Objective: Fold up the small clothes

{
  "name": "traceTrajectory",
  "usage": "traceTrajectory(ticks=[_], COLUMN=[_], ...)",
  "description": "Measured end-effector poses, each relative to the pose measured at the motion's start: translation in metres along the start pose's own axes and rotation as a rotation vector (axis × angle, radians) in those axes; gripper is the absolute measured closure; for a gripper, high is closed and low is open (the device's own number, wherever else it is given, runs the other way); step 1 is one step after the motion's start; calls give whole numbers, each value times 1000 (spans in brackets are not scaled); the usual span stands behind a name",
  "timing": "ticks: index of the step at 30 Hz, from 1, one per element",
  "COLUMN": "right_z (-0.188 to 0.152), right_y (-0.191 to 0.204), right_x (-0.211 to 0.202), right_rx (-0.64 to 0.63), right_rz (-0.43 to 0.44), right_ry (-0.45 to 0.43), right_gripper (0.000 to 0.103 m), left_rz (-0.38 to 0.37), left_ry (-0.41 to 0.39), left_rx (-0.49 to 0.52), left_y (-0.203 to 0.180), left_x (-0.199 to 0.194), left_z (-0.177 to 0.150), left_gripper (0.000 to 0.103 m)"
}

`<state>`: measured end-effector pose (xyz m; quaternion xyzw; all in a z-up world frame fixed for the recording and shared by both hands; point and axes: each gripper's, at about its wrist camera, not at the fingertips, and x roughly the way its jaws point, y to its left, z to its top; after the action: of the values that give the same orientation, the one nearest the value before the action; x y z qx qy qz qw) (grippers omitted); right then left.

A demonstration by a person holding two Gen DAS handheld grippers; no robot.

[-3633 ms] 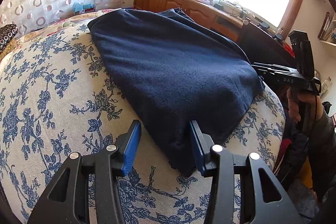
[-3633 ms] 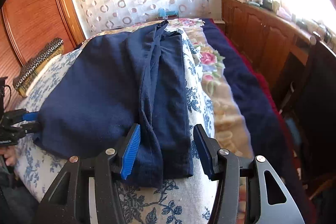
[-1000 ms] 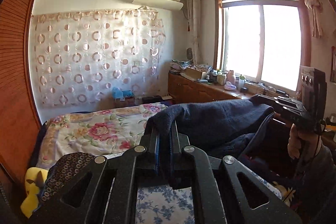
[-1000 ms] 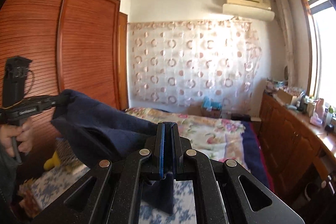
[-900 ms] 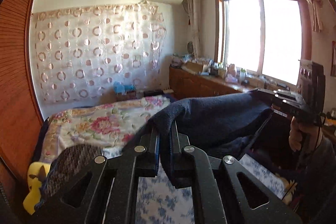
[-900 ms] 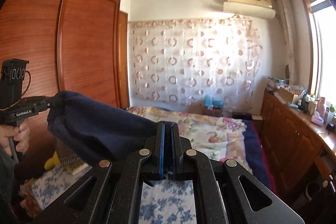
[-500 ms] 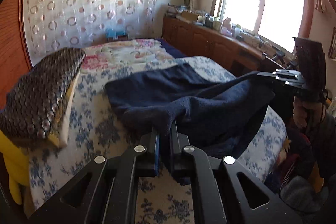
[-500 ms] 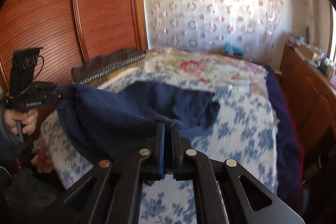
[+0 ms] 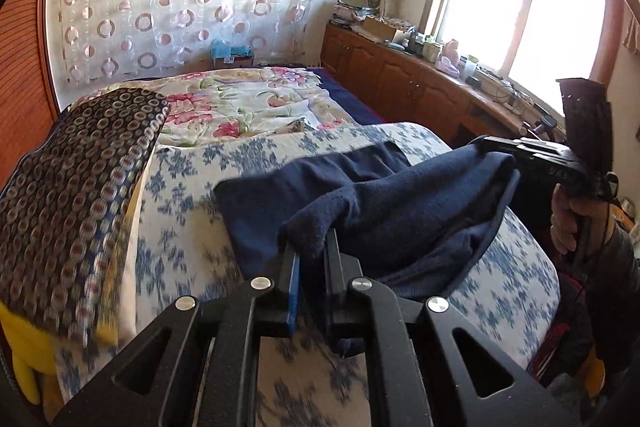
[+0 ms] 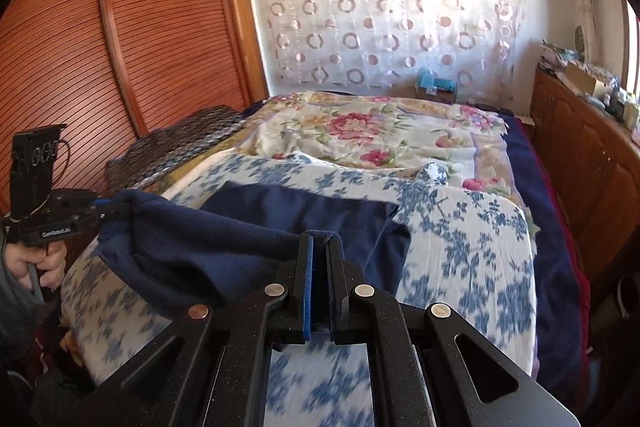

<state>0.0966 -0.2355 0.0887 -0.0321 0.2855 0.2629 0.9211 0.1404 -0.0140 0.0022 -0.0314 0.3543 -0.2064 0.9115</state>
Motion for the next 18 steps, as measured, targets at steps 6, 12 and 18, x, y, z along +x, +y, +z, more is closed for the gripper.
traceTrajectory(ticks=[6, 12, 18], right_z=[22, 31, 38], right_y=[-29, -47, -57], right_x=[58, 104, 123], right_rx=[27, 60, 109], right_rz=[4, 17, 26], right_ry=[31, 71, 93], right_gripper=[98, 98, 98], left_rz=[0, -2, 48], left_ry=[13, 7, -57], left_rx=[-16, -30, 9], left_y=[19, 34, 37], left_x=[37, 48, 27], left_z=[24, 40, 50], left_gripper=[93, 70, 45])
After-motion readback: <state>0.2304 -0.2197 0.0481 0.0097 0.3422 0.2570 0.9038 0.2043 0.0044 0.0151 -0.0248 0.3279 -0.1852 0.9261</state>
